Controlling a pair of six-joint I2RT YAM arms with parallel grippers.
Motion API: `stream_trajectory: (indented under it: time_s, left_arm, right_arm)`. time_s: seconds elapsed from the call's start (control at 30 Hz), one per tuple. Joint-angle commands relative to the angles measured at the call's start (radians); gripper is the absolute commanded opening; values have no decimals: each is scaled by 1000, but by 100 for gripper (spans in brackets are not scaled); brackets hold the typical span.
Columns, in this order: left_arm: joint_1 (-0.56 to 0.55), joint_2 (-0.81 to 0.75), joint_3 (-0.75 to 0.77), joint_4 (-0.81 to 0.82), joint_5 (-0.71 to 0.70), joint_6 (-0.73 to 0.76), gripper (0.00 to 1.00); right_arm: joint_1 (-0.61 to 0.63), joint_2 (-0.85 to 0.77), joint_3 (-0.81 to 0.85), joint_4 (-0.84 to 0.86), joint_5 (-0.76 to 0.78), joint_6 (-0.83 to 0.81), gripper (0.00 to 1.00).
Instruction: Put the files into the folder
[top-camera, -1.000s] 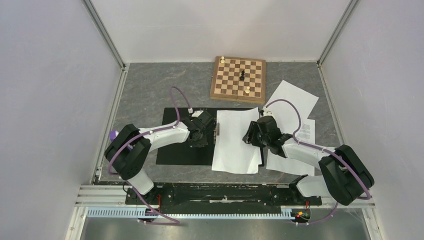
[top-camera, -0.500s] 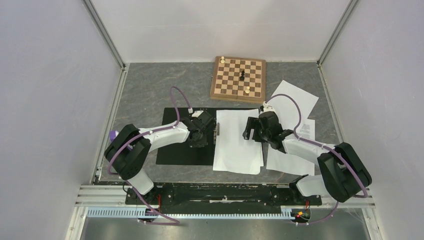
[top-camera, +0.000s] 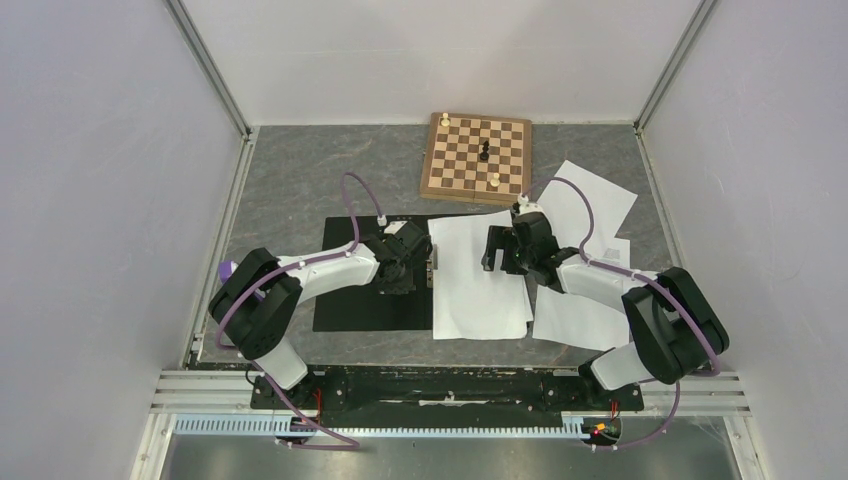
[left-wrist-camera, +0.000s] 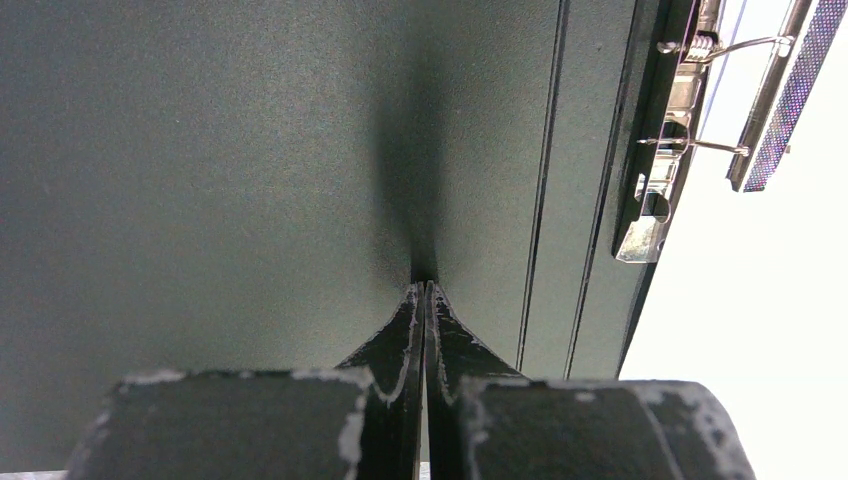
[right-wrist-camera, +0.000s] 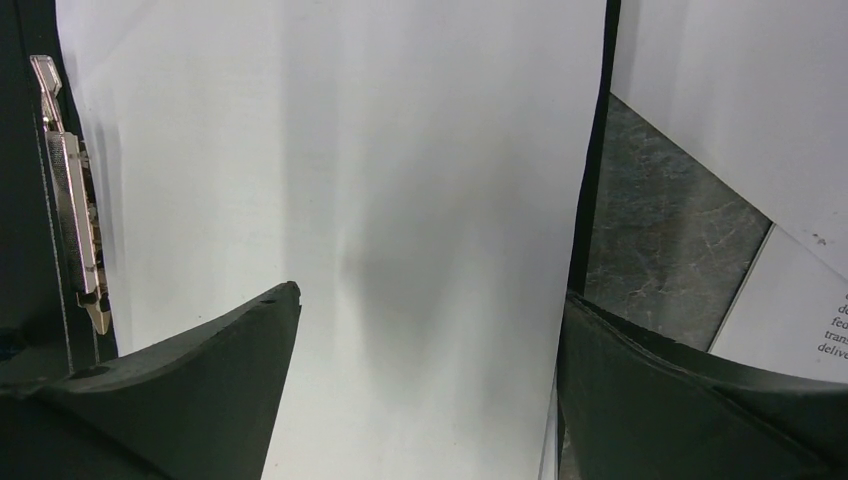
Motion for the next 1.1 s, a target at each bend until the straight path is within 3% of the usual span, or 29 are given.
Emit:
stream_trajectory:
  time_s: [0.0,0.5,0.7,1.07]
  left_arm:
    - [13,16,-4,-19,-9,52,2]
    - [18,16,8,-20,12,55,2]
    - [19,13,12,-22,14,60,2]
    - [34,12,15,-26,23,68,2]
  right_arm:
    - [-6,19,-11,-73,77,-26,94]
    - [67,-82,-58,-88,92,20,98]
    - [-14,-87,-23,-99,88,-21,98]
    - [-62,87,141,-24,27,-45,98]
